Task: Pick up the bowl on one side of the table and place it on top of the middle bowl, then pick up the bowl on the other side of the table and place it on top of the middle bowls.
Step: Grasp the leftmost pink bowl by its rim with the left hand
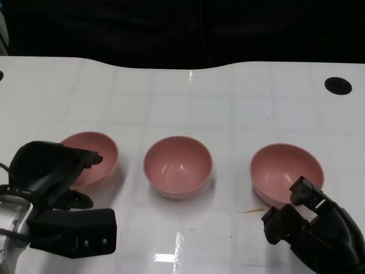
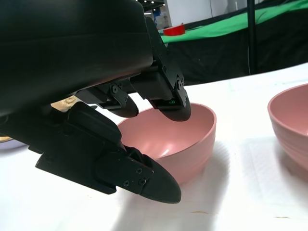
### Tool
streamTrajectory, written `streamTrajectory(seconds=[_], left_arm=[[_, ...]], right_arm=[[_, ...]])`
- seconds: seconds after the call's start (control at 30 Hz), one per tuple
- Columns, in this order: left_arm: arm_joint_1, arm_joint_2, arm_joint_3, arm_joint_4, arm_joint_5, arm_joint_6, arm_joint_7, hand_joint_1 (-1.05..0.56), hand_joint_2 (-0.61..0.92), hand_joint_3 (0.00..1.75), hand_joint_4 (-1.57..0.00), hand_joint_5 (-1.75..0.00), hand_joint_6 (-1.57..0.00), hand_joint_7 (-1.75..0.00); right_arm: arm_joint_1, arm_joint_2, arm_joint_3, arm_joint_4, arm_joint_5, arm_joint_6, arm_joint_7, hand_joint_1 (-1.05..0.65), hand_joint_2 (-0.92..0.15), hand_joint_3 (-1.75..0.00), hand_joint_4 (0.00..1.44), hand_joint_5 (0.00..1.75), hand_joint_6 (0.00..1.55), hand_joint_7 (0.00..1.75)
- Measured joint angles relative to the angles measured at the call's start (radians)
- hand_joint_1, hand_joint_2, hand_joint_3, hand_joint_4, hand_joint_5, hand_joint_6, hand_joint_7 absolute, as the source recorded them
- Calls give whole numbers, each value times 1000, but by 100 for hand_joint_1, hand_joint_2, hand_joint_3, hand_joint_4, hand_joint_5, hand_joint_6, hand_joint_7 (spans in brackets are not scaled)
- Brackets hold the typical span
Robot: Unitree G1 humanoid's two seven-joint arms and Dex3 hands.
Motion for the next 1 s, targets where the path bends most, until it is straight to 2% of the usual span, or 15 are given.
streamTrajectory(seconds=[0.23,0.37,0.6,0.7,0.87,0.97,1.0], left_arm=[[-20,-2,-23,39,-1,-13,3,-75,92,8,-62,-1,-74,0],[-112,-45,-68,250,1,-60,82,-68,92,6,-67,-2,-76,-1],[-206,-88,-124,462,-1,-118,157,-60,92,6,-70,-2,-76,-1],[-245,-108,-148,548,0,-128,192,-41,92,4,-73,-2,-79,-1],[-278,-130,-193,643,6,-131,252,-27,92,5,-75,-2,-81,-2],[-293,-133,-208,666,4,-135,266,-22,92,13,-77,-2,-83,-2],[-294,-133,-210,669,-2,-140,269,-18,92,16,-83,-4,-87,-3]], right_arm=[[1,0,0,0,-1,0,0,1,-62,-130,87,175,67,170],[3,2,7,-5,-5,-1,-3,1,-62,-130,88,175,68,172],[6,4,12,-9,-6,-1,-11,0,-62,-130,88,175,67,172],[10,4,14,-13,-6,-1,-15,0,-62,-130,88,175,67,172],[17,4,19,-19,-6,-1,-18,1,-62,-130,88,175,68,172],[21,4,19,-20,-6,-1,-22,1,-62,-130,88,175,68,171],[21,4,19,-20,-6,-1,-23,1,-62,-130,88,175,68,171]])
